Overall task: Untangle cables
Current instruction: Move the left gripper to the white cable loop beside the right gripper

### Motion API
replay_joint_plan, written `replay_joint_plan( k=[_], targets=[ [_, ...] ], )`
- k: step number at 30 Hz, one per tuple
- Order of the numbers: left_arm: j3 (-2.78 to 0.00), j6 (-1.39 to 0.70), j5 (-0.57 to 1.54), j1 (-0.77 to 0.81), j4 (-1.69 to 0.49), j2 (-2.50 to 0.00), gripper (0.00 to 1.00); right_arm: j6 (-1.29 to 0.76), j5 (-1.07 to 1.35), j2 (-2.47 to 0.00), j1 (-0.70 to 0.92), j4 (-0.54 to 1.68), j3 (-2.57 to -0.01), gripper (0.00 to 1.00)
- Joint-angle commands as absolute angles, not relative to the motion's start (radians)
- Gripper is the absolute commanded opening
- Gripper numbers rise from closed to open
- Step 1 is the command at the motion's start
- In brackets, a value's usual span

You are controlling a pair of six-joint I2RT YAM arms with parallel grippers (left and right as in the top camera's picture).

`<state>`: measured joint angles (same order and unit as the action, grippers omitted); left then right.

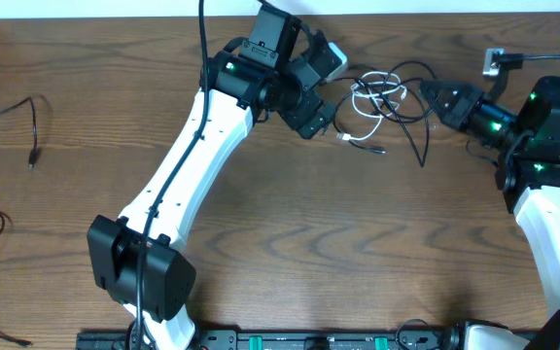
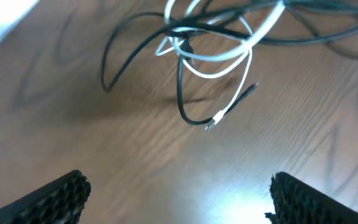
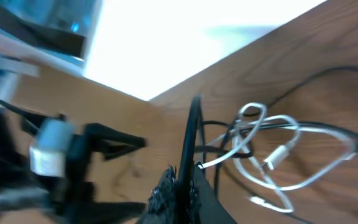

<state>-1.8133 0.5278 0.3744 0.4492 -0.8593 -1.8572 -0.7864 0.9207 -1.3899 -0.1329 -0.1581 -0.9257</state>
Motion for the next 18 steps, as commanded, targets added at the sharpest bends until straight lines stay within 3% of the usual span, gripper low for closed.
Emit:
replay_joint_plan(
  k=[1,6,18],
  targets=[
    [-1.802,0.813,0.405,0.463,-0.857,-1.871,0.94,-1.048,1.026,-1.375,-0.136,-0.217,-0.934,0.01],
    [-1.802,1.002,0.404,0.487,-0.838,-1.871,0.94,-1.107,1.107,-1.374,-0.135,-0.277,-0.934,0.01],
    [-1.802,0.993,0.419,0.554,-0.809,-1.871,0.92,-1.129,1.065,-1.375,-0.134,-0.277,-0.934,0.01]
  ],
)
